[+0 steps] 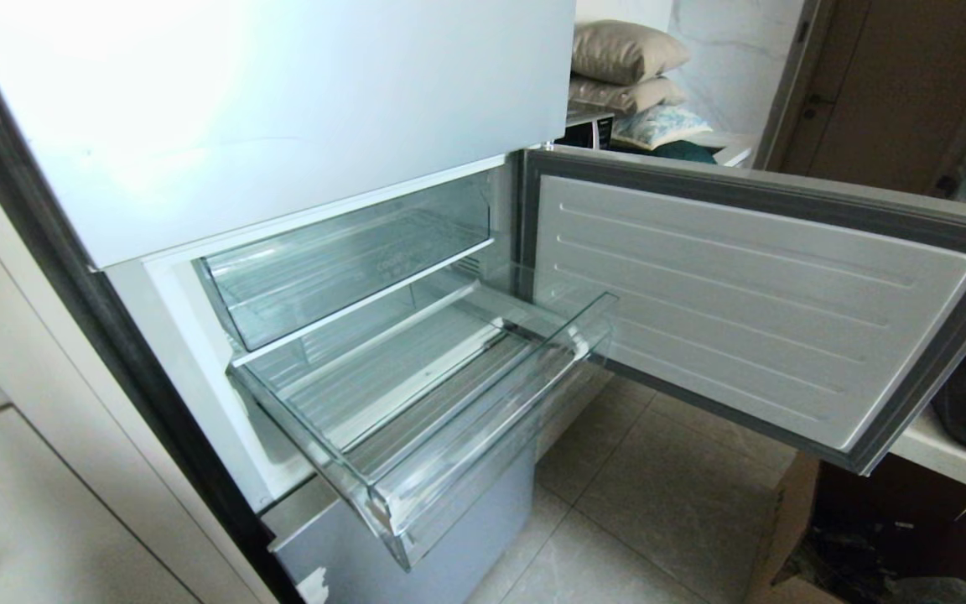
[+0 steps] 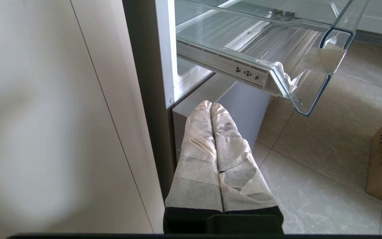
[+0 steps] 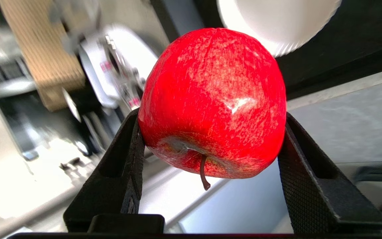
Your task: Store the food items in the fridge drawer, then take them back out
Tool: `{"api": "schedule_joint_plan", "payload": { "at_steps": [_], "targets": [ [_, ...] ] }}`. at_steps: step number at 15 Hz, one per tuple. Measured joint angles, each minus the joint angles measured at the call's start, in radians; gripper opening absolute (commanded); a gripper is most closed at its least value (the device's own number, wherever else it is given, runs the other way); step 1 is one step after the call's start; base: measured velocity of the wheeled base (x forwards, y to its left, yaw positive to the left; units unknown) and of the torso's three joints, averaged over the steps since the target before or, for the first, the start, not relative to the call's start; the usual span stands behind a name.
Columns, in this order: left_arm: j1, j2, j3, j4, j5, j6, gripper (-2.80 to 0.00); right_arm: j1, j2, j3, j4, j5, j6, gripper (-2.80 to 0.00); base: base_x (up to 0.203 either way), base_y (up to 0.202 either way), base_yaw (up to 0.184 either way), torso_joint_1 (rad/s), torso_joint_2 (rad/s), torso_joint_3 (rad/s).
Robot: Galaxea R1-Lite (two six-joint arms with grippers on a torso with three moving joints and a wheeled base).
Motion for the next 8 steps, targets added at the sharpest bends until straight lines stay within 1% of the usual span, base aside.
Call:
{"api": "schedule_joint_plan", "payload": {
  "at_steps": [3,5,6,8],
  "targets": [
    [0.0,0.0,0.0,0.0,0.0,0.0,-2.8,-0.042,0.012,-0.025,0.0,-0.007,0.097,-2.8,0.0,0.0,0.0,0.0,0.0,0.0],
    [0.0,0.0,0.0,0.0,0.0,0.0,-2.8,-0.056,0.015,-0.032,0.001,-0.028,0.157,-2.8,0.0,0.0,0.0,0.0,0.0,0.0],
    [0.0,0.0,0.0,0.0,0.0,0.0,-2.8,-0.06,0.017,-0.04,0.01,-0.05,0.179,-2.8,0.0,0.0,0.0,0.0,0.0,0.0],
    [0.0,0.0,0.0,0.0,0.0,0.0,-2.8,-0.063,0.022,-0.065,0.062,-0.093,0.191,-2.8,0.0,0.0,0.0,0.0,0.0,0.0]
  ]
}}
